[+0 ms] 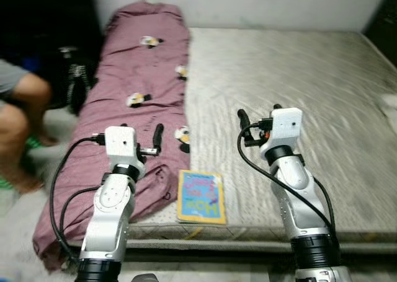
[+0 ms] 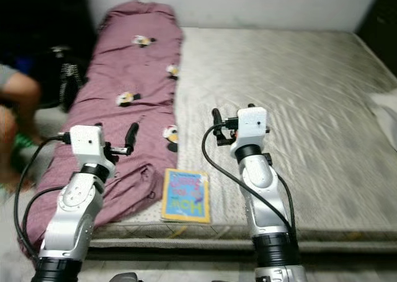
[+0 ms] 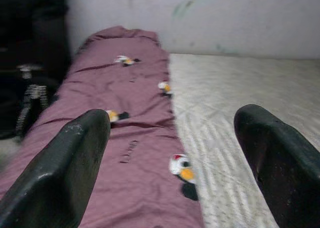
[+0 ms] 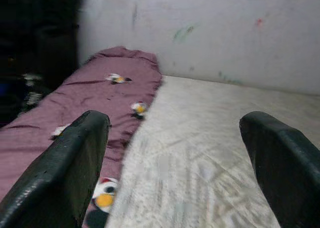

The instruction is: Clean up the room

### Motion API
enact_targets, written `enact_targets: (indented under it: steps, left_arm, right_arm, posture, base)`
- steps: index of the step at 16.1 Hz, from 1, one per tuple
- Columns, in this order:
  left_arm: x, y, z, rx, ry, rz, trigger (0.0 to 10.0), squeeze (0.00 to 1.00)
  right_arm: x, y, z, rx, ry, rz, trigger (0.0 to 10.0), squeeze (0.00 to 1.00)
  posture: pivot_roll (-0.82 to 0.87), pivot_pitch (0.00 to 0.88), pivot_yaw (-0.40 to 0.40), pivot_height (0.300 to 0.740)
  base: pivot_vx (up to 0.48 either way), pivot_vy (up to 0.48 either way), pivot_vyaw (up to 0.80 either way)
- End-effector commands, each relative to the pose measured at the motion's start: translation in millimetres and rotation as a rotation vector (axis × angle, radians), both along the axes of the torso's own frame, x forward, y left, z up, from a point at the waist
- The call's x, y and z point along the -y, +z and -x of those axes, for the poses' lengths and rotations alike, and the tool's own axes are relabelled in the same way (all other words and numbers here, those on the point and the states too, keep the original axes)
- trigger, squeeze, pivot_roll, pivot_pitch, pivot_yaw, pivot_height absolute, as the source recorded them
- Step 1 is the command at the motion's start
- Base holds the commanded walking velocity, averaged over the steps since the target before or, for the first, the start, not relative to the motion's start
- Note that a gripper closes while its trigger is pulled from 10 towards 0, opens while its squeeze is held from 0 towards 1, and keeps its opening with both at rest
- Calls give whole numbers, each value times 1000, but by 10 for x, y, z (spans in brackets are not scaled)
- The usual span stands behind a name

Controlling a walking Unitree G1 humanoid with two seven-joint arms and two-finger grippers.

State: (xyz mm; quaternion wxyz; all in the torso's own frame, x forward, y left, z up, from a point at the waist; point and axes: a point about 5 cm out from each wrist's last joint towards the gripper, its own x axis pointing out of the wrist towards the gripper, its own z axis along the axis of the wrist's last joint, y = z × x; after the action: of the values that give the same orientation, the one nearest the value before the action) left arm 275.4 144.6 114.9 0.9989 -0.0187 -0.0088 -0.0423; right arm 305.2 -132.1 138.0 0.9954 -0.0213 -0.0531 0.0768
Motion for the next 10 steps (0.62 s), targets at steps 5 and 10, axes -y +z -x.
enact_targets:
  steps: [5,10]
  left_arm:
    - [23,41,9,10,-5,4,10000,0]
    - [-34,18,13,-3,53,-15,10000,0]
  right_arm:
    - [28,-2,-8,-14,-5,-1,10000,0]
    - [29,-13,3,-16,-5,2,10000,0]
  posture:
    - [-16,0,-12,740]
    - [-16,0,-9,740]
  base:
    - [0,0,-160]
    - [0,0,-256]
